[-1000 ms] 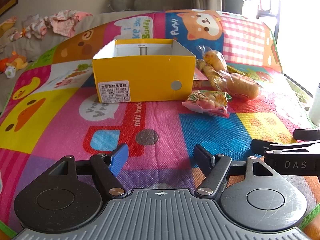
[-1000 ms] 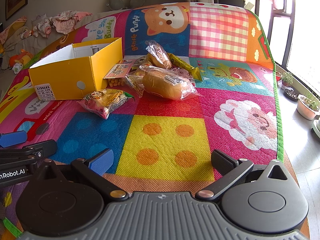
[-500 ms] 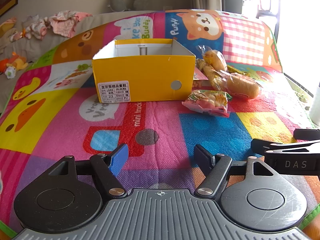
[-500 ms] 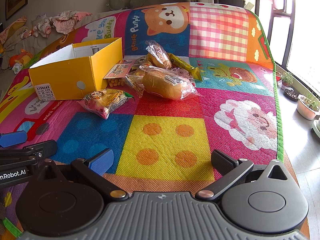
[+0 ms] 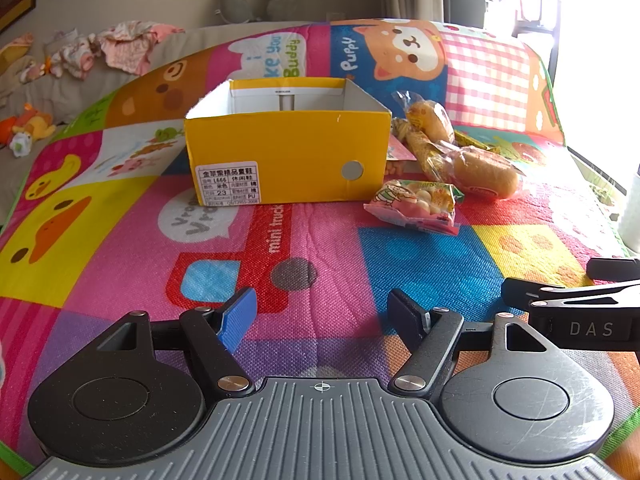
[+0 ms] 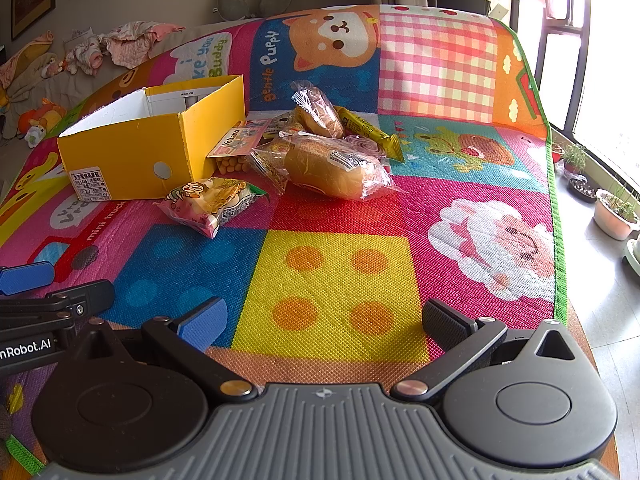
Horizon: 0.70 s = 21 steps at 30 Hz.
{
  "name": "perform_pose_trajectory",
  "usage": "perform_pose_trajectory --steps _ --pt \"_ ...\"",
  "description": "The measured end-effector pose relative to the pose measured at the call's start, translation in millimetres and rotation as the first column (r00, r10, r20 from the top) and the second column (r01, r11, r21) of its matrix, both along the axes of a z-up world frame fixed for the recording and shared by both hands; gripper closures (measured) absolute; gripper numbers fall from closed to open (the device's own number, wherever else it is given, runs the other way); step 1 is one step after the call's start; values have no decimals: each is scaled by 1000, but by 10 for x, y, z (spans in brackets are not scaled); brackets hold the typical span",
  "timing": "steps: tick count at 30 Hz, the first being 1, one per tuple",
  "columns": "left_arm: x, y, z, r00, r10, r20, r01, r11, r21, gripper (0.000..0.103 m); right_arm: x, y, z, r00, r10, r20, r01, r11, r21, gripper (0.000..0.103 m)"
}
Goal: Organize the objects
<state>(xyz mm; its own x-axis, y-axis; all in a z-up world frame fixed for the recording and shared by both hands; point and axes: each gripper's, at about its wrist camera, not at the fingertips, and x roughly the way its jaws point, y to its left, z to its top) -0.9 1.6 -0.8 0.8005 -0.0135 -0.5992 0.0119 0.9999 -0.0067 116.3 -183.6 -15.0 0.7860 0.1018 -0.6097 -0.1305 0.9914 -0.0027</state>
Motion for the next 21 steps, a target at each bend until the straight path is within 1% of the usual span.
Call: perform_pose_trajectory --steps 8,21 --pt "-1 -8 1 1000 1 1 -1 1000 10 26 0 0 0 1000 0 0 0 1000 0 0" --pt "-2 -20 5 1000 0 1 0 1000 -3 26 0 1 -2 1000 0 0 0 1000 0 0"
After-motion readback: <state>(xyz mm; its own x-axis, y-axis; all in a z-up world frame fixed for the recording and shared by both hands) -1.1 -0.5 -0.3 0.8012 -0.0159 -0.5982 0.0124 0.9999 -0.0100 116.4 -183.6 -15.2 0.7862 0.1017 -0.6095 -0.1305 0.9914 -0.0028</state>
